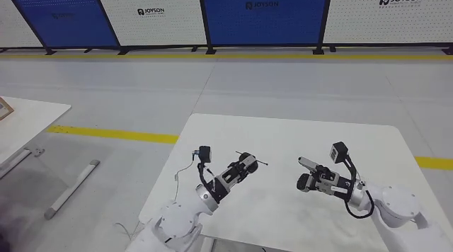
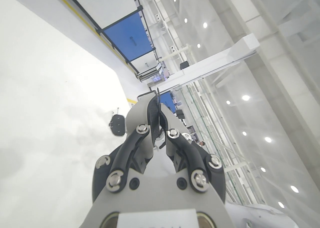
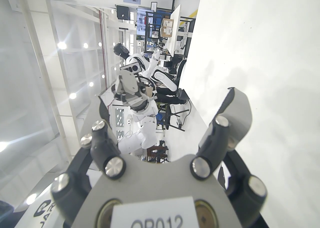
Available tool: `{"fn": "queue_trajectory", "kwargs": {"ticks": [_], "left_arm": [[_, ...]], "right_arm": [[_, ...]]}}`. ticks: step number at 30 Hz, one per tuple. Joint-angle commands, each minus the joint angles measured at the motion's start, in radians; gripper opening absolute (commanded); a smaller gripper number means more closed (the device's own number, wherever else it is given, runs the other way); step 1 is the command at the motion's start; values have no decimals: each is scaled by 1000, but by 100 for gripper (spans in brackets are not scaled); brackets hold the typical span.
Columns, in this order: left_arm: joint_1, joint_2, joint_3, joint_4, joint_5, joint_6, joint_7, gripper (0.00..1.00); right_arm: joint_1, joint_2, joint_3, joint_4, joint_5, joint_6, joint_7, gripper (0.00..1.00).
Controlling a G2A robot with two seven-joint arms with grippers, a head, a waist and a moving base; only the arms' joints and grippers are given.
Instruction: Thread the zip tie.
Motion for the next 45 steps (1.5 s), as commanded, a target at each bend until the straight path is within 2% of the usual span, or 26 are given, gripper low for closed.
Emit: {"fn": "queue_trajectory", "kwargs": {"ticks": [1, 5, 15, 23, 25, 36, 37, 40, 45], "left_arm": [[1, 1, 13, 15, 43, 17, -6, 0], [0, -2, 20, 28, 46, 5, 28, 0], [-1, -3, 22, 33, 51, 9, 29, 0], [-47, -3, 66, 138, 217, 88, 26, 0], [-61, -7, 77, 160, 244, 105, 70, 0], [-61, -7, 77, 160, 244, 105, 70, 0], [-62, -8, 78, 159, 243, 103, 74, 0], [-54, -9, 63, 119, 207, 57, 96, 0], [0, -3, 4, -6, 126, -35, 121, 0]], "right_arm": [[0, 0, 0, 0, 0, 0, 0, 100], [0, 0, 0, 0, 0, 0, 0, 100], [0, 0, 0, 0, 0, 0, 0, 100], [0, 0, 0, 0, 0, 0, 0, 100], [0, 0, 0, 0, 0, 0, 0, 100], [0, 0, 0, 0, 0, 0, 0, 100], [0, 0, 0, 0, 0, 0, 0, 100], [0, 0, 0, 0, 0, 0, 0, 100], [0, 0, 0, 0, 0, 0, 0, 100]]}}
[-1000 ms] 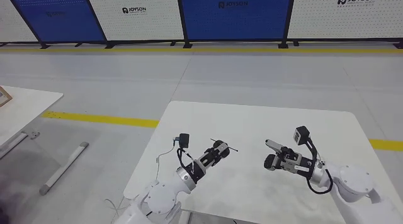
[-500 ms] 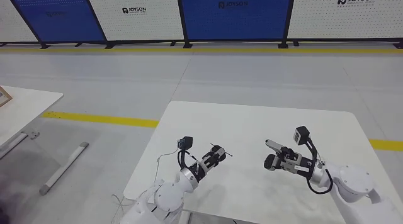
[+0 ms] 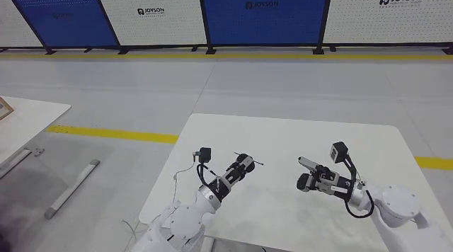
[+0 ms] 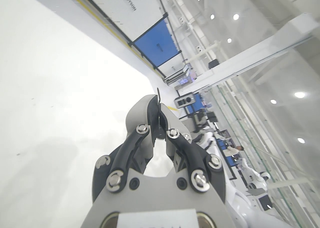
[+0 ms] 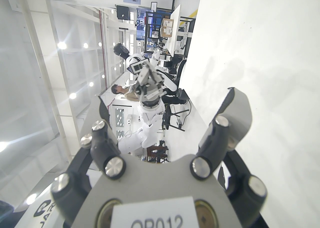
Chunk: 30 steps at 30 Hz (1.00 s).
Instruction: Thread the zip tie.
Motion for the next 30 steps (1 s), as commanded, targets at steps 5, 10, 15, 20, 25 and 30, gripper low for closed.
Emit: {"fn": "queue_trajectory", "kwargs": {"ticks": [5, 10, 15, 20, 25, 30], "left_arm": [[62, 5, -63, -149, -128, -119, -14, 0], [93, 16, -116, -183, -247, -174, -150, 0], [93, 16, -116, -183, -247, -174, -150, 0], [93, 16, -116, -183, -247, -174, -150, 0], [78, 15, -100, -163, -119, -121, -111, 0], [49, 9, -49, -123, 20, -22, -64, 0]], "right_arm": [[0, 0, 0, 0, 0, 0, 0, 100], [0, 0, 0, 0, 0, 0, 0, 100], [0, 0, 0, 0, 0, 0, 0, 100], [0, 0, 0, 0, 0, 0, 0, 100], [0, 0, 0, 0, 0, 0, 0, 100], [0, 0, 0, 0, 0, 0, 0, 100]]}}
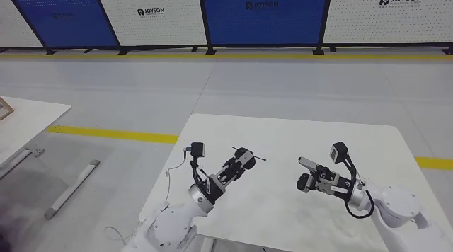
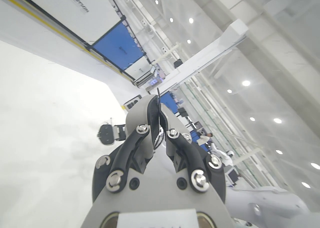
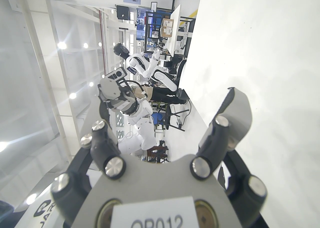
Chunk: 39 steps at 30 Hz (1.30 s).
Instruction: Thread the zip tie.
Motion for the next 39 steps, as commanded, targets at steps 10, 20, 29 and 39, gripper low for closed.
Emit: {"fn": "queue_trajectory", "kwargs": {"ticks": [10, 20, 29, 39], "left_arm": [[-49, -7, 110, 136, 192, 64, -31, 0], [-49, -7, 111, 136, 183, 61, -35, 0], [-57, -17, 91, 120, -12, -1, 38, 0], [-61, -15, 87, 122, -77, -2, -32, 0]], "right_arm": [[0, 0, 0, 0, 0, 0, 0, 100], [0, 0, 0, 0, 0, 0, 0, 100], [0, 0, 0, 0, 0, 0, 0, 100], [0, 0, 0, 0, 0, 0, 0, 100]]}}
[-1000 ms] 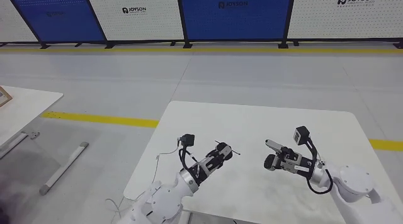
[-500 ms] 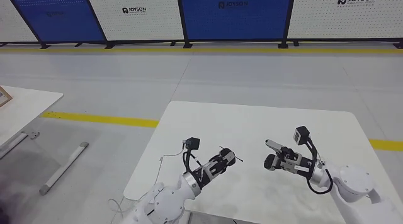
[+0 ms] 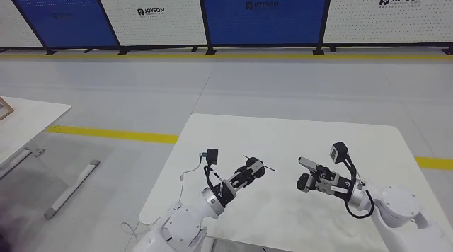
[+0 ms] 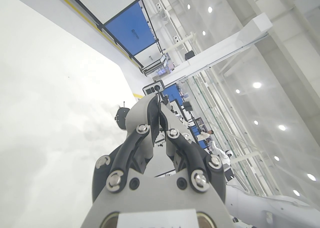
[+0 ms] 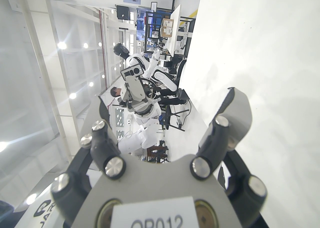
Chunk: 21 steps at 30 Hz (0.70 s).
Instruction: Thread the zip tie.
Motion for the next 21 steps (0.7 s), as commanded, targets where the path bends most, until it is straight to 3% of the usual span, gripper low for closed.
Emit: {"fn": "queue_trajectory", "kwargs": {"ticks": [1, 5, 9, 21], "left_arm": [[0, 0, 0, 0, 0, 0, -1, 0], [-22, -5, 25, 41, -17, 31, 0, 0], [-56, -15, 68, 112, -47, 43, -6, 0], [-56, -15, 68, 112, -47, 43, -6, 0]], "right_arm": [[0, 0, 0, 0, 0, 0, 0, 100], [0, 0, 0, 0, 0, 0, 0, 100], [0, 0, 0, 0, 0, 0, 0, 100], [0, 0, 0, 0, 0, 0, 0, 100]]}}
